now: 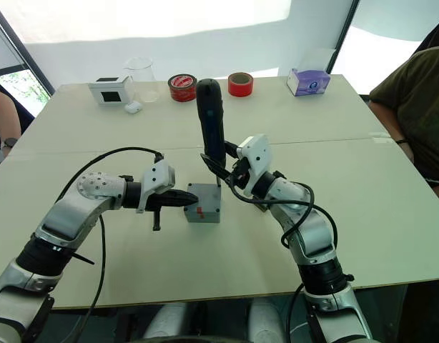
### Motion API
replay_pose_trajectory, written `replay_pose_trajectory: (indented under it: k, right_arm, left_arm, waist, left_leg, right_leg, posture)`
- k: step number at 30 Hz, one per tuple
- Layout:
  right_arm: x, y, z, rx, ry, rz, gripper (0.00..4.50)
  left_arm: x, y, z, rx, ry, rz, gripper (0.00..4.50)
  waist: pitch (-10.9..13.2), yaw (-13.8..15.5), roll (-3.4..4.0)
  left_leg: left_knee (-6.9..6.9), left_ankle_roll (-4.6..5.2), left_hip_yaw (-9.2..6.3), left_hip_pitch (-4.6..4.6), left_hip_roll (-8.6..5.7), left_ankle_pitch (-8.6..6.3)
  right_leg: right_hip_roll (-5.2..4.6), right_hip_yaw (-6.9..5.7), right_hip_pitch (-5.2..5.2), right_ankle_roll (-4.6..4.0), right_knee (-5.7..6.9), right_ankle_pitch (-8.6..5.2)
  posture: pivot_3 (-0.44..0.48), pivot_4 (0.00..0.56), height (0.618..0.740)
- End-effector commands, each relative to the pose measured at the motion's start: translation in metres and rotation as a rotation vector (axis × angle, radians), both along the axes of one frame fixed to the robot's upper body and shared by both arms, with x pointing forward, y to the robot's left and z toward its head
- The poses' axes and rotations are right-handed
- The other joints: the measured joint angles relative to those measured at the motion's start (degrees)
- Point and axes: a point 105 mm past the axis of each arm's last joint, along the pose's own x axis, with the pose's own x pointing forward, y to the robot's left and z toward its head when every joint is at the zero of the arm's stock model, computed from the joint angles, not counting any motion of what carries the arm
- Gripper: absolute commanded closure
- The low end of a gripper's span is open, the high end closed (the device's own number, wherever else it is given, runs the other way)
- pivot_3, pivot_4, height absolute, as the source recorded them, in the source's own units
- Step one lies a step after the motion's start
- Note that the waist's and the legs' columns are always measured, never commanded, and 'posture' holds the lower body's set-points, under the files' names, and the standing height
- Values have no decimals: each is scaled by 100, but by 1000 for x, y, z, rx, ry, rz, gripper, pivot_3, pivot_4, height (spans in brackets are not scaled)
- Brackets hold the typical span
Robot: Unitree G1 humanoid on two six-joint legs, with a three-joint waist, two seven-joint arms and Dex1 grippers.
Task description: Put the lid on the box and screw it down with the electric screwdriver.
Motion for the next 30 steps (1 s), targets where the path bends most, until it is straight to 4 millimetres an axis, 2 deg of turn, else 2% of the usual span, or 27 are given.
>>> replay_pose_trajectory:
  k: [1,9,21,30]
  right_arm:
    - [3,-2,-53,-84,199,-28,2665]
    - [0,-10,-58,-73,204,-56,2665]
    - [0,-15,-55,-54,193,-77,2665]
    - [3,-17,-49,-44,179,-83,2665]
  left_arm:
    - [-6,1,-18,43,62,3,4500]
    - [-6,0,-18,38,64,6,4500]
    - [-7,-4,-20,34,65,-4,4500]
    - [-7,-4,-21,31,69,-6,4500]
  waist:
    - [-14,-1,-1]
    - [-40,0,-5]
    - [-54,13,-23]
    - [-54,22,-23]
  left_leg:
    - [0,1,0,0,0,-1]
    - [-12,4,-4,21,0,-4]
    - [-74,5,-2,72,-6,-5]
    - [-79,4,-2,73,-6,-6]
  right_leg:
    - [0,0,0,0,-1,0]
    - [-2,-4,4,-3,-24,-2]
    - [-22,-4,39,-20,-62,-11]
    - [-30,-3,39,-23,-69,-13]
  posture:
    - [0,150,740]
    - [0,150,740]
    - [0,150,740]
    - [0,150,740]
